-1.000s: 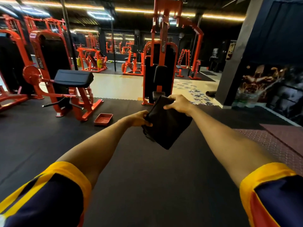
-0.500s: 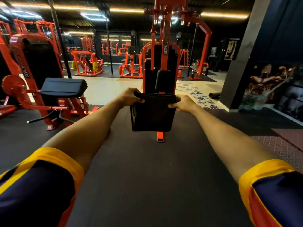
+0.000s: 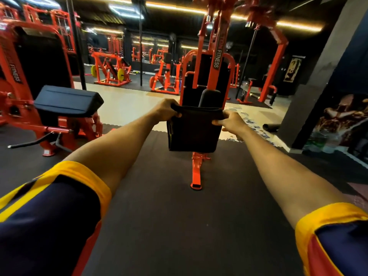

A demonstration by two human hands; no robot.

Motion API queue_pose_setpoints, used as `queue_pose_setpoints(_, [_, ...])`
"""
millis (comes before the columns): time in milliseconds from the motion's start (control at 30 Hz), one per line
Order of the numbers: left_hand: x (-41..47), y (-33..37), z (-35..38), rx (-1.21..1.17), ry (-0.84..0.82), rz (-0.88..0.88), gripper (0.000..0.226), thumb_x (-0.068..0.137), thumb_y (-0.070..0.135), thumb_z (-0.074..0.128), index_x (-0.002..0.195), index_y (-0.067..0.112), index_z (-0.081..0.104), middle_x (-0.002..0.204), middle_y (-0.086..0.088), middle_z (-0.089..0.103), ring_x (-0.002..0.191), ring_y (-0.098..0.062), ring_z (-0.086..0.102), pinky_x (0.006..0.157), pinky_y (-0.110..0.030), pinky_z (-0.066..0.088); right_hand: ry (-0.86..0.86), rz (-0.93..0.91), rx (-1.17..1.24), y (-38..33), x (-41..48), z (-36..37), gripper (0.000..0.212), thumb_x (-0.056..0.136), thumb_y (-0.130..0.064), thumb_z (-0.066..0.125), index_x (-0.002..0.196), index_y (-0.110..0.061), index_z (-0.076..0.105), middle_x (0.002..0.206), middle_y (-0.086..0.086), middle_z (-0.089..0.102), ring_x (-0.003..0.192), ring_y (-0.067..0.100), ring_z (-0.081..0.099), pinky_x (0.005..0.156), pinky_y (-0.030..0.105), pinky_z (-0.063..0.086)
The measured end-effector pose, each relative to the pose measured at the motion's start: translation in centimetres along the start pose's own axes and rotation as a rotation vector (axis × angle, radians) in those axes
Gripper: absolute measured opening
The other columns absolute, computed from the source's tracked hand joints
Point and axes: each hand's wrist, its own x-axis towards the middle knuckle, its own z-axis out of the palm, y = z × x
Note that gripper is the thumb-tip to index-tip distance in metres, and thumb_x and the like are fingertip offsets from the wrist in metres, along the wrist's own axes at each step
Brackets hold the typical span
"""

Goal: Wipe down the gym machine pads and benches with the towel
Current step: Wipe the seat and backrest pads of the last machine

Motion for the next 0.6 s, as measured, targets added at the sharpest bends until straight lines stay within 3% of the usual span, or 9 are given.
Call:
queue_pose_setpoints(100, [5.9,-1.9,-0.4,0.011,0.021,-0.010,0.032,0.089,0.004,0.074,0.120,0.007,0.068,0.114,-0.011,0.065,0.103,-0.020,0.059,0.086,-0.029,0.048,0.007,0.002,-0.021,0.7,5.6,1.2,0.035,0.091,-0.015,0.078,0.122,-0.019,0.063,0.120,0.000,0.069,0.109,0.018,0.065,0.075,0.028,0.053])
queue_pose_setpoints(233, [13.7,-5.0,0.1,0.015,0.009,0.016,0.032,0.089,0.004,0.074,0.120,0.008,0.068,0.113,-0.009,0.064,0.104,-0.020,0.059,0.088,-0.030,0.049,0.040,0.024,-0.034,2.9,12.9,2.6,0.038,0.090,-0.017,0.079,0.125,-0.017,0.063,0.122,0.001,0.069,0.110,0.020,0.065,0.083,0.034,0.055])
queue_pose_setpoints(433, [26.1,-10.8,0.4,0.034,-0.034,0.086,0.027,0.088,0.005,0.075,0.113,0.013,0.070,0.109,-0.005,0.062,0.100,-0.018,0.057,0.071,-0.019,0.044,0.063,0.060,-0.044,6.4,24.1,5.4,0.042,0.091,-0.016,0.078,0.129,-0.016,0.062,0.123,0.001,0.067,0.111,0.020,0.063,0.073,0.026,0.050])
queue_pose_setpoints(600, [36.8,-14.3,-0.9,0.055,-0.077,0.125,0.023,0.087,0.004,0.076,0.107,0.013,0.069,0.105,-0.005,0.062,0.097,-0.018,0.060,0.065,-0.016,0.043,0.114,0.084,-0.041,7.9,34.4,7.6,0.030,0.091,-0.015,0.077,0.117,-0.016,0.062,0.120,0.004,0.068,0.107,0.023,0.065,0.074,0.031,0.051])
